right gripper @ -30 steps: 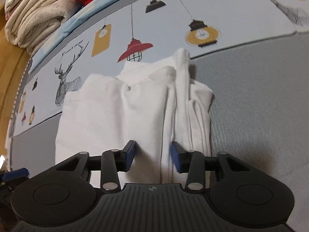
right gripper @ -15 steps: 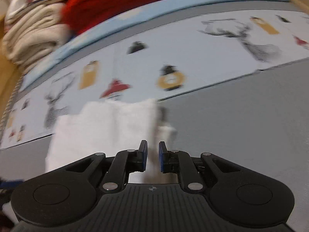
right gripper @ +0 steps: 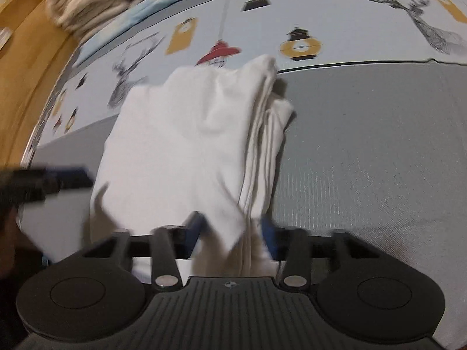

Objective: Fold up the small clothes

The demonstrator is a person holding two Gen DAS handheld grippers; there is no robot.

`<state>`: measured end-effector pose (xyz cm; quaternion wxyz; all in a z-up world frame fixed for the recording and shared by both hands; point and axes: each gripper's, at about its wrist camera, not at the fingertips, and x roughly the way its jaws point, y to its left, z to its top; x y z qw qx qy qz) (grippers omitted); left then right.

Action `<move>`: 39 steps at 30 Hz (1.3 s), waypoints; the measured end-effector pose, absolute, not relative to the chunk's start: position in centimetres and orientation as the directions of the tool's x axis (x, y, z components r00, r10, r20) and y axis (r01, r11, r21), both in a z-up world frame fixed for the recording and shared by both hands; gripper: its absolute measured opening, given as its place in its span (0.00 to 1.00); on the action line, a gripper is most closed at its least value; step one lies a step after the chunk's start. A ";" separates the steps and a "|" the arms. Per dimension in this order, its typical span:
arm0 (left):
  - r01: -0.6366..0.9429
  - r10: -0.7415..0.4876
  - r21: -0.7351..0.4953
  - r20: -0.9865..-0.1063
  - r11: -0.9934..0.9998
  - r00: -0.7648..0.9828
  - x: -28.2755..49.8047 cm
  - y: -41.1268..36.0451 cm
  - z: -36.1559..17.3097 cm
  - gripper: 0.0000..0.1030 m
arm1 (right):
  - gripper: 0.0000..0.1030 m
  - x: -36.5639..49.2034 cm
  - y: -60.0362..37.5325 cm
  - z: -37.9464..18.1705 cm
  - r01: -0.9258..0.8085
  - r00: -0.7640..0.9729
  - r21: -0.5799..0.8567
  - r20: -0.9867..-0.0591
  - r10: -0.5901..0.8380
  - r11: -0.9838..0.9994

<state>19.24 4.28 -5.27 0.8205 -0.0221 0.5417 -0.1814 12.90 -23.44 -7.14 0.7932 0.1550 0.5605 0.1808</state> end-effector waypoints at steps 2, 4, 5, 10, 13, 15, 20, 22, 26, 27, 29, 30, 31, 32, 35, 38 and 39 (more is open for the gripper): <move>0.282 -0.325 -0.234 -0.883 0.930 0.339 19.3 3.9 -5.5 0.39 | 0.08 12.2 -24.4 -6.4 -0.136 0.332 0.479 -0.803 0.495 0.868; 0.290 -0.325 -0.233 -0.887 0.928 0.328 19.3 3.5 -5.8 0.39 | 0.08 11.7 -25.9 -5.6 -0.129 0.373 0.529 -0.758 0.535 0.839; 0.293 -0.324 -0.232 -0.889 0.928 0.323 19.3 3.4 -6.0 0.39 | 0.07 11.6 -26.5 -5.4 -0.120 0.385 0.544 -0.746 0.544 0.831; 0.348 -0.263 -0.163 -0.929 0.923 0.262 19.1 2.3 -8.1 0.39 | 0.07 11.3 -25.8 -6.8 -0.146 0.308 0.435 -0.833 0.459 0.888; 0.425 -0.188 -0.066 -0.950 0.903 0.251 18.4 1.1 -9.9 0.43 | 0.08 11.4 -23.9 -8.3 -0.191 0.247 0.317 -0.900 0.358 0.929; 0.423 -0.199 -0.075 -0.945 0.903 0.258 18.3 1.4 -9.9 0.43 | 0.12 11.8 -23.9 -8.1 -0.173 0.254 0.319 -0.900 0.355 0.932; 0.377 -0.273 -0.143 -0.909 0.915 0.316 18.3 3.1 -8.8 0.43 | 0.39 13.5 -25.7 -5.1 -0.065 0.459 0.449 -0.779 0.426 0.891; 0.360 -0.283 -0.167 -0.912 0.918 0.297 18.4 3.6 -9.4 0.44 | 0.38 14.3 -26.0 -5.0 -0.018 0.513 0.469 -0.754 0.411 0.883; 0.392 -0.277 -0.154 -0.920 0.907 0.277 18.1 3.1 -10.0 0.46 | 0.39 16.6 -24.9 -5.7 0.060 0.550 0.442 -0.763 0.340 0.895; 0.402 -0.274 -0.149 -0.922 0.904 0.274 18.0 3.1 -10.0 0.47 | 0.39 17.1 -24.3 -5.9 0.067 0.551 0.431 -0.768 0.327 0.900; 0.403 -0.282 -0.158 -0.921 0.901 0.269 18.1 3.2 -10.0 0.47 | 0.38 17.8 -23.6 -6.1 0.069 0.558 0.418 -0.769 0.312 0.906; 0.402 -0.287 -0.165 -0.921 0.901 0.264 18.2 3.4 -10.1 0.48 | 0.38 18.2 -23.3 -6.2 0.068 0.563 0.417 -0.766 0.310 0.906; 0.401 -0.290 -0.171 -0.921 0.900 0.260 18.3 3.5 -10.2 0.48 | 0.33 18.5 -23.1 -6.3 0.069 0.567 0.421 -0.762 0.311 0.905; 0.403 -0.293 -0.174 -0.921 0.899 0.256 18.4 3.5 -10.2 0.49 | 0.19 18.8 -23.0 -6.4 0.071 0.576 0.432 -0.754 0.316 0.899; 0.411 -0.300 -0.179 -0.920 0.894 0.251 18.4 3.6 -10.3 0.50 | 0.00 18.7 -23.5 -5.8 0.070 0.648 0.458 -0.696 0.309 0.886; 0.409 -0.307 -0.190 -0.921 0.893 0.240 18.8 3.8 -10.3 0.52 | 0.00 18.6 -25.2 -5.5 0.159 0.695 0.434 -0.687 0.211 0.887; 0.404 -0.308 -0.195 -0.922 0.894 0.236 19.0 3.8 -10.3 0.52 | 0.00 19.0 -25.7 -6.4 0.231 0.645 0.366 -0.751 0.140 0.901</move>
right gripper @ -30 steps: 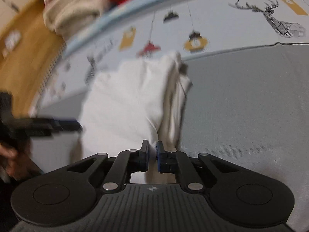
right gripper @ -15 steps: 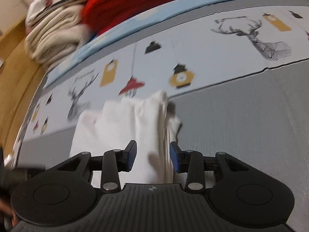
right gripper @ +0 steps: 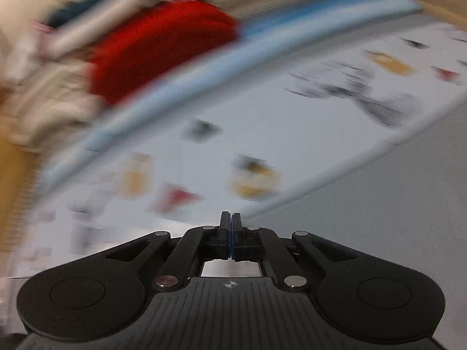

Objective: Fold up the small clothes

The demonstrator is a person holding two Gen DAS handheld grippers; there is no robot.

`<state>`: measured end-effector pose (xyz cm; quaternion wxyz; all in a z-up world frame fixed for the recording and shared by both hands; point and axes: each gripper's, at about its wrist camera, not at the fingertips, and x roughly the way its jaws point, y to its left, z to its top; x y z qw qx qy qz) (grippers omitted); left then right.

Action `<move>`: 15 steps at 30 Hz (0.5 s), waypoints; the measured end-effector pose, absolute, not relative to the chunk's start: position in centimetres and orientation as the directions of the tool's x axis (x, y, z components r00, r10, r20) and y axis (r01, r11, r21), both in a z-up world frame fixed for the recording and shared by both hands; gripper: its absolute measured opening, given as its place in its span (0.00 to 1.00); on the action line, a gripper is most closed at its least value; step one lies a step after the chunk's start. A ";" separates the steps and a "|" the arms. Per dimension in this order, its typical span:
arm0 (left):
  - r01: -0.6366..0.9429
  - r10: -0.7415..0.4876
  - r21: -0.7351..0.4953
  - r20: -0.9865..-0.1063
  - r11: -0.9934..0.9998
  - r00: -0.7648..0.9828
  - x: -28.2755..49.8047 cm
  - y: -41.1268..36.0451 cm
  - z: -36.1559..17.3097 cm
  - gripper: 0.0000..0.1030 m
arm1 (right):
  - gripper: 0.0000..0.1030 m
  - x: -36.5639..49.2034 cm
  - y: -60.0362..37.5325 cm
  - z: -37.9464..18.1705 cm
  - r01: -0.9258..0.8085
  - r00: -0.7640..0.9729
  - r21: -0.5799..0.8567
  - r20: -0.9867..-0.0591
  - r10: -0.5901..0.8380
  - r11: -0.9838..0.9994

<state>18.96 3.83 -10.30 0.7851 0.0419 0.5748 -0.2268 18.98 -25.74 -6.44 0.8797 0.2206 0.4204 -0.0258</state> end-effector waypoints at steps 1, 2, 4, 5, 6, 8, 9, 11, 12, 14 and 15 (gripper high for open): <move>0.401 -0.310 -0.200 -0.922 0.894 0.232 19.1 3.9 -10.3 0.53 | 0.00 19.2 -26.4 -7.5 0.298 0.584 0.325 -0.806 0.098 0.898; 0.397 -0.313 -0.204 -0.921 0.895 0.231 19.2 4.0 -10.2 0.53 | 0.00 19.2 -27.2 -8.1 0.335 0.564 0.356 -0.817 0.117 0.872; 0.389 -0.322 -0.213 -0.916 0.897 0.240 19.4 4.2 -9.9 0.53 | 0.03 19.1 -27.8 -7.5 0.292 0.613 0.493 -0.754 0.235 0.820; 0.382 -0.325 -0.216 -0.913 0.899 0.248 19.5 4.3 -9.6 0.53 | 0.03 18.9 -27.5 -6.9 0.240 0.643 0.521 -0.717 0.268 0.819; 0.370 -0.327 -0.219 -0.908 0.903 0.261 19.7 4.5 -9.4 0.53 | 0.08 18.8 -27.0 -6.4 0.190 0.660 0.524 -0.695 0.287 0.830; 0.337 -0.332 -0.230 -0.898 0.913 0.288 20.1 5.0 -8.9 0.53 | 0.34 18.8 -25.9 -6.3 0.132 0.647 0.518 -0.691 0.323 0.845; 0.321 -0.335 -0.236 -0.894 0.917 0.299 20.2 5.2 -8.7 0.53 | 0.35 19.0 -25.4 -6.6 0.124 0.622 0.517 -0.706 0.339 0.847; 0.291 -0.338 -0.249 -0.888 0.924 0.313 20.5 5.6 -8.6 0.53 | 0.35 19.4 -24.5 -7.4 0.113 0.576 0.515 -0.731 0.366 0.850; 0.282 -0.342 -0.258 -0.887 0.924 0.311 20.6 5.6 -8.6 0.53 | 0.34 19.7 -24.1 -7.5 0.101 0.566 0.514 -0.734 0.376 0.852; 0.271 -0.347 -0.269 -0.888 0.924 0.301 20.7 5.6 -8.7 0.53 | 0.02 19.6 -23.4 -7.3 0.083 0.585 0.473 -0.736 0.341 0.877; 0.272 -0.343 -0.265 -0.891 0.925 0.297 20.7 5.5 -8.9 0.53 | 0.01 19.2 -23.4 -6.8 0.094 0.613 0.459 -0.726 0.312 0.883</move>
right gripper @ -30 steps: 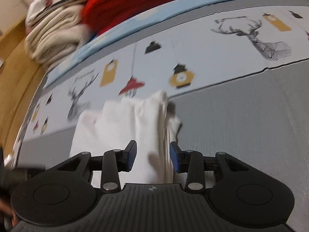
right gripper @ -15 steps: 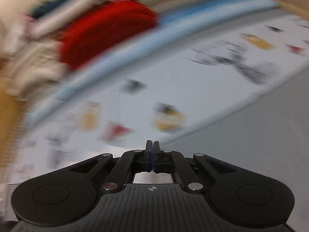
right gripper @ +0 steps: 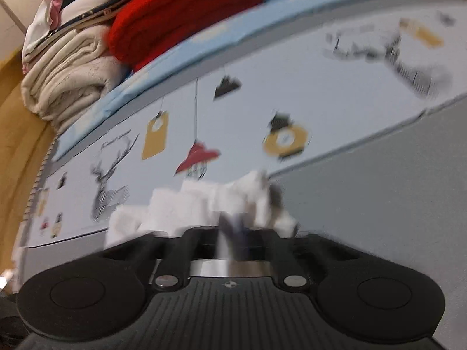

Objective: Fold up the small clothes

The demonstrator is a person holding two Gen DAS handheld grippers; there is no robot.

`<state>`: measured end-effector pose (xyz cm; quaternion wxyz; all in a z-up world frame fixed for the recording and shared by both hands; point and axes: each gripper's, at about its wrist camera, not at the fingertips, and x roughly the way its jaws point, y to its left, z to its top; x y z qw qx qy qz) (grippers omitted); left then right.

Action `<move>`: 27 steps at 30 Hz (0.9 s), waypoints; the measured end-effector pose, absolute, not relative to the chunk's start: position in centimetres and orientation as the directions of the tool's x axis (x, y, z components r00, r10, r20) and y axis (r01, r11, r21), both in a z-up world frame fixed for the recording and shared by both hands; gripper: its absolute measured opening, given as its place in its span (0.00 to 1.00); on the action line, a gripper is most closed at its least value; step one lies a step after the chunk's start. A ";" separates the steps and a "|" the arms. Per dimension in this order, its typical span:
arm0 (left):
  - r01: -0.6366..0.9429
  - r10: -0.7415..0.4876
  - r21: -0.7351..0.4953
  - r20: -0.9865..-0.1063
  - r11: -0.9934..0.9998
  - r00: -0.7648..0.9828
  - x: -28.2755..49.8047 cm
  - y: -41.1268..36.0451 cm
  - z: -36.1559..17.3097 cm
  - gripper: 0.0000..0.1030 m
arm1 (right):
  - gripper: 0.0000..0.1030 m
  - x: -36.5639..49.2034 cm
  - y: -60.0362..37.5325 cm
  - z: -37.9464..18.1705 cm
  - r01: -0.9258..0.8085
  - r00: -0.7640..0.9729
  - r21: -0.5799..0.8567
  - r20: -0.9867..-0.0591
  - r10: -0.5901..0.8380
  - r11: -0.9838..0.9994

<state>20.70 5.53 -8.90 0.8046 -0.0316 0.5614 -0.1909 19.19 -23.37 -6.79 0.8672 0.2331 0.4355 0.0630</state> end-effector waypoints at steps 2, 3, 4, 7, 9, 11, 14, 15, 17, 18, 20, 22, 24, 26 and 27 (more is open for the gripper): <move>0.281 -0.330 -0.251 -0.901 0.926 0.283 20.7 5.2 -9.2 0.56 | 0.01 18.9 -24.8 -6.5 0.160 0.653 0.497 -0.701 0.286 0.853; 0.282 -0.323 -0.246 -0.907 0.927 0.271 20.8 5.0 -9.4 0.57 | 0.01 18.8 -25.6 -6.9 0.201 0.646 0.487 -0.719 0.259 0.850; 0.281 -0.314 -0.238 -0.912 0.930 0.265 20.8 4.9 -9.6 0.57 | 0.00 18.7 -26.1 -7.5 0.250 0.619 0.457 -0.753 0.222 0.854; 0.253 -0.332 -0.267 -0.904 0.930 0.269 21.2 5.3 -9.6 0.58 | 0.04 18.9 -26.9 -8.7 0.336 0.545 0.382 -0.824 0.153 0.861; 0.201 -0.352 -0.303 -0.889 0.932 0.293 21.9 6.0 -9.4 0.63 | 0.04 18.6 -27.0 -8.2 0.319 0.573 0.419 -0.800 0.179 0.850; 0.128 -0.358 -0.334 -0.880 0.934 0.312 22.5 6.8 -9.4 0.65 | 0.26 18.2 -27.0 -7.2 0.271 0.620 0.483 -0.749 0.232 0.832; 0.024 -0.364 -0.374 -0.881 0.927 0.304 23.6 7.9 -10.4 0.65 | 0.56 17.9 -26.5 -6.4 0.186 0.644 0.551 -0.694 0.322 0.813; 0.004 -0.370 -0.385 -0.882 0.923 0.293 23.9 8.0 -10.7 0.65 | 0.56 18.1 -26.0 -6.8 0.166 0.613 0.551 -0.707 0.353 0.818; -0.004 -0.372 -0.389 -0.884 0.921 0.282 24.4 7.8 -11.0 0.65 | 0.56 18.4 -25.4 -8.2 0.166 0.511 0.536 -0.765 0.392 0.828; 0.003 -0.368 -0.382 -0.888 0.924 0.276 24.5 7.5 -11.3 0.65 | 0.56 18.7 -24.9 -9.3 0.177 0.449 0.511 -0.802 0.392 0.841; 0.007 -0.364 -0.376 -0.893 0.927 0.264 24.8 7.0 -11.8 0.65 | 0.56 19.0 -24.3 -10.7 0.200 0.368 0.422 -0.869 0.331 0.884; 0.000 -0.373 -0.385 -0.893 0.923 0.254 25.0 6.7 -12.4 0.65 | 0.56 19.3 -24.2 -11.1 0.225 0.362 0.430 -0.870 0.335 0.874; -0.004 -0.379 -0.393 -0.891 0.920 0.249 25.2 6.5 -12.7 0.60 | 0.53 19.7 -24.1 -11.1 0.232 0.372 0.447 -0.862 0.346 0.864; 0.014 -0.380 -0.390 -0.888 0.921 0.259 25.3 6.1 -12.5 0.46 | 0.39 20.1 -23.9 -11.4 0.233 0.371 0.460 -0.856 0.359 0.857; 0.033 -0.376 -0.383 -0.885 0.923 0.275 25.4 5.9 -12.2 0.37 | 0.34 20.2 -23.8 -11.5 0.227 0.374 0.470 -0.851 0.370 0.853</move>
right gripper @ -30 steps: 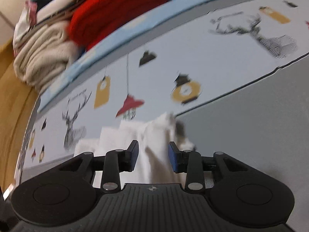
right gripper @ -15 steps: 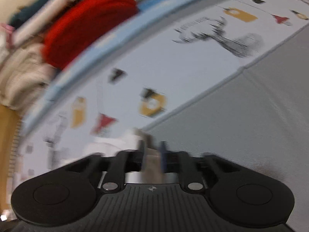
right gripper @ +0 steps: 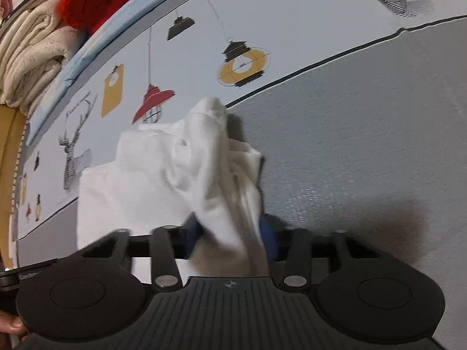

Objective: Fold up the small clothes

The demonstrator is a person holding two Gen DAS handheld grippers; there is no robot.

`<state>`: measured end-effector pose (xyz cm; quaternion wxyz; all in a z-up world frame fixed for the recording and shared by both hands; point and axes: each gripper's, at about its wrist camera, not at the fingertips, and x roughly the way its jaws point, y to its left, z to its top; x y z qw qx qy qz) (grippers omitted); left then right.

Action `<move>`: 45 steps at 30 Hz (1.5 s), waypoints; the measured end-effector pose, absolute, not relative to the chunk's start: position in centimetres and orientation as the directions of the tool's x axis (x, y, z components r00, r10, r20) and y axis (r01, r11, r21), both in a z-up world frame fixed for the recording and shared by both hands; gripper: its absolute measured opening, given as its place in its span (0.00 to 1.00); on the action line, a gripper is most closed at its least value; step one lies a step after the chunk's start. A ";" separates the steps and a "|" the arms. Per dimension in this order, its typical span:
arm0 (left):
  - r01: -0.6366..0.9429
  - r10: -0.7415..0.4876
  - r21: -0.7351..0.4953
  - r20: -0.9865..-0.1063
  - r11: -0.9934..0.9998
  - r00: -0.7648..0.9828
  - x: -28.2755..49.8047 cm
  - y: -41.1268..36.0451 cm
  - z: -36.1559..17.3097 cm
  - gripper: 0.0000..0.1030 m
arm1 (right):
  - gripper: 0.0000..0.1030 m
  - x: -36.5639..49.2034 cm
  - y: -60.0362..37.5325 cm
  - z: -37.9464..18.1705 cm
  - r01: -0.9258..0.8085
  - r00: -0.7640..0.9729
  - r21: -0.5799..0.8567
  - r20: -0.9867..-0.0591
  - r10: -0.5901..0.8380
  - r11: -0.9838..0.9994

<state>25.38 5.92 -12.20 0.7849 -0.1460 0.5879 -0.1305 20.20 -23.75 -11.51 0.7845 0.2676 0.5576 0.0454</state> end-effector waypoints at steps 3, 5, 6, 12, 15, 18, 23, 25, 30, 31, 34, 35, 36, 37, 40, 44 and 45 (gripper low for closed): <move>0.087 -0.367 -0.362 -0.849 0.928 0.381 25.4 5.7 -9.9 0.31 | 0.23 20.5 -23.0 -10.8 0.178 0.409 0.446 -0.844 0.347 0.877; 0.104 -0.362 -0.359 -0.796 0.928 0.485 25.2 6.2 -7.8 0.32 | 0.22 20.1 -23.0 -9.5 0.157 0.486 0.480 -0.798 0.356 0.863; 0.100 -0.357 -0.365 -0.754 0.926 0.552 25.1 6.7 -6.5 0.40 | 0.22 20.1 -23.0 -8.4 0.129 0.546 0.514 -0.750 0.372 0.848; -0.034 -0.301 -0.405 -0.732 0.914 0.611 25.2 10.0 -5.6 0.72 | 0.52 20.5 -23.2 -6.3 0.152 0.689 0.472 -0.681 0.249 0.868; -0.138 -0.295 -0.407 -0.820 0.903 0.490 25.7 10.6 -8.3 0.66 | 0.51 20.6 -23.3 -6.5 0.126 0.666 0.494 -0.684 0.296 0.860; -0.187 -0.237 -0.341 -0.874 0.921 0.423 25.8 10.9 -10.0 0.61 | 0.51 20.9 -22.1 -7.0 0.066 0.610 0.496 -0.707 0.358 0.866; -0.130 -0.215 -0.276 -0.910 0.952 0.355 26.0 10.1 -11.2 0.57 | 0.17 21.4 -20.4 -9.9 0.082 0.446 0.377 -0.842 0.304 0.923; -0.110 -0.195 -0.246 -0.918 0.963 0.344 25.7 9.8 -11.3 0.52 | 0.13 21.2 -21.1 -11.3 0.153 0.378 0.382 -0.875 0.303 0.911; -0.039 -0.239 -0.269 -0.907 0.962 0.347 24.9 9.2 -11.0 0.39 | 0.05 21.0 -21.1 -10.5 0.111 0.413 0.392 -0.854 0.317 0.913; -0.021 -0.218 -0.237 -0.922 0.971 0.321 24.7 8.9 -11.4 0.39 | 0.05 20.9 -21.1 -10.6 0.108 0.407 0.392 -0.856 0.319 0.914; 0.035 -0.155 -0.151 -0.939 0.988 0.307 23.5 7.9 -11.6 0.46 | 0.04 20.7 -21.2 -10.7 0.104 0.388 0.384 -0.865 0.318 0.917; 0.046 -0.142 -0.135 -0.937 0.990 0.318 23.2 7.7 -11.3 0.48 | 0.04 20.6 -21.3 -10.7 0.105 0.383 0.384 -0.867 0.319 0.918; 0.056 -0.132 -0.120 -0.935 0.991 0.330 22.8 7.6 -10.9 0.52 | 0.04 20.6 -21.2 -10.5 0.107 0.380 0.384 -0.868 0.320 0.917; 0.068 -0.128 -0.112 -0.933 0.991 0.336 22.4 7.5 -10.8 0.53 | 0.08 20.4 -21.3 -10.5 0.114 0.381 0.380 -0.870 0.313 0.918; 0.069 -0.095 -0.078 -0.951 0.995 0.294 21.5 7.5 -11.8 0.55 | 0.32 19.7 -21.4 -10.3 0.129 0.390 0.335 -0.882 0.262 0.933; 0.079 -0.025 0.003 -0.935 0.997 0.355 19.9 7.4 -10.0 0.73 | 0.34 18.5 -21.3 -10.1 0.118 0.377 0.272 -0.902 0.211 0.955; 0.090 0.008 0.048 -0.916 0.995 0.401 19.3 7.2 -9.0 0.82 | 0.34 18.1 -21.3 -9.9 0.120 0.382 0.222 -0.910 0.161 0.968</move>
